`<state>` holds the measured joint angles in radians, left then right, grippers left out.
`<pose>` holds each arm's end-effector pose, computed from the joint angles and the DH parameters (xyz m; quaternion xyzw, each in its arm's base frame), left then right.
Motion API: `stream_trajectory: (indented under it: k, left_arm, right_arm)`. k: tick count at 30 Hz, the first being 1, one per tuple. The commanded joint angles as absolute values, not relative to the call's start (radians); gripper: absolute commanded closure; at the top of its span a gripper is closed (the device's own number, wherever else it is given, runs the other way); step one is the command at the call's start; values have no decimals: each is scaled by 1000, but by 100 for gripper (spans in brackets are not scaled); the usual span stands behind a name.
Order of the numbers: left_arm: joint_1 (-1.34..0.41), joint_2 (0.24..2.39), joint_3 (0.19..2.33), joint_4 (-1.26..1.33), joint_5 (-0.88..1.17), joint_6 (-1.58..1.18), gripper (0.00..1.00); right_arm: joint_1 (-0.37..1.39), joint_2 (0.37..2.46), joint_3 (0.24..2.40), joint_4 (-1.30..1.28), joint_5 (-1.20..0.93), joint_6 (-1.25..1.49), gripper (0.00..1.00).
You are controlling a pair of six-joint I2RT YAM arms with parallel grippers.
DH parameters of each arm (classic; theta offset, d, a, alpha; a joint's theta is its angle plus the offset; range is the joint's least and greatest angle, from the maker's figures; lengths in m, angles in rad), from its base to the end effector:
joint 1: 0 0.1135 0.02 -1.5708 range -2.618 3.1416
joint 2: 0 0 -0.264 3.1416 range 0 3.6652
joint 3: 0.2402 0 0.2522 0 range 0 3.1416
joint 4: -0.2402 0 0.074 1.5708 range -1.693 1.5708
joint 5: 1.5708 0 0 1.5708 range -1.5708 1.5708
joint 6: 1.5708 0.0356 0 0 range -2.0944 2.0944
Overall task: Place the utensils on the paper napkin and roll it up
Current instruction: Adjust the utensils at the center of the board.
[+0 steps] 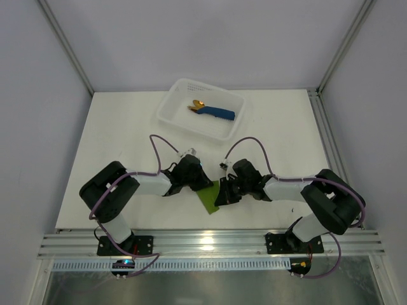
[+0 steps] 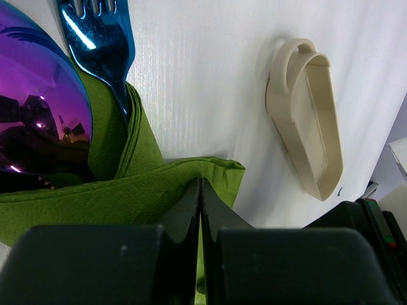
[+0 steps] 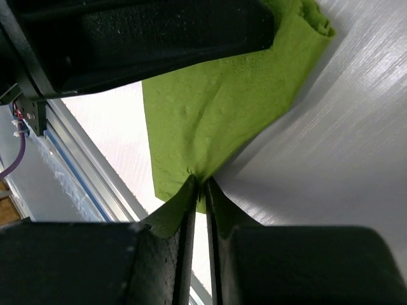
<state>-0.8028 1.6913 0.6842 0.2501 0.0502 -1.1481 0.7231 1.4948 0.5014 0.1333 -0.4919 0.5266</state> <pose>0.2161 -0.2264 0.1253 -0.1479 0.9061 -0.3405 0.2028 0.1783 0.1798 0.1244 -0.1735 0.8966 0.3825 0.1402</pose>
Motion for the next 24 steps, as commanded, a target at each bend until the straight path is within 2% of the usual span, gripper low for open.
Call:
stream_trajectory:
  k: [1, 7, 20, 23, 24]
  left_arm:
    - [-796, 1704, 675, 178, 15, -1126, 100]
    - [-795, 1687, 672, 179, 14, -1115, 100]
    - [-785, 1566, 695, 72, -69, -1026, 100]
    - [-785, 1536, 699, 51, -86, -1005, 95]
    - [-782, 1528, 701, 40, -89, -997, 90]
  right_arm:
    - [723, 1528, 500, 112, -459, 509, 87]
    - [723, 1529, 489, 173, -517, 558, 96]
    - [723, 1555, 480, 297, -580, 719, 96]
    - [723, 1555, 469, 342, -578, 758, 96]
    - [723, 1557, 466, 354, -578, 782, 96]
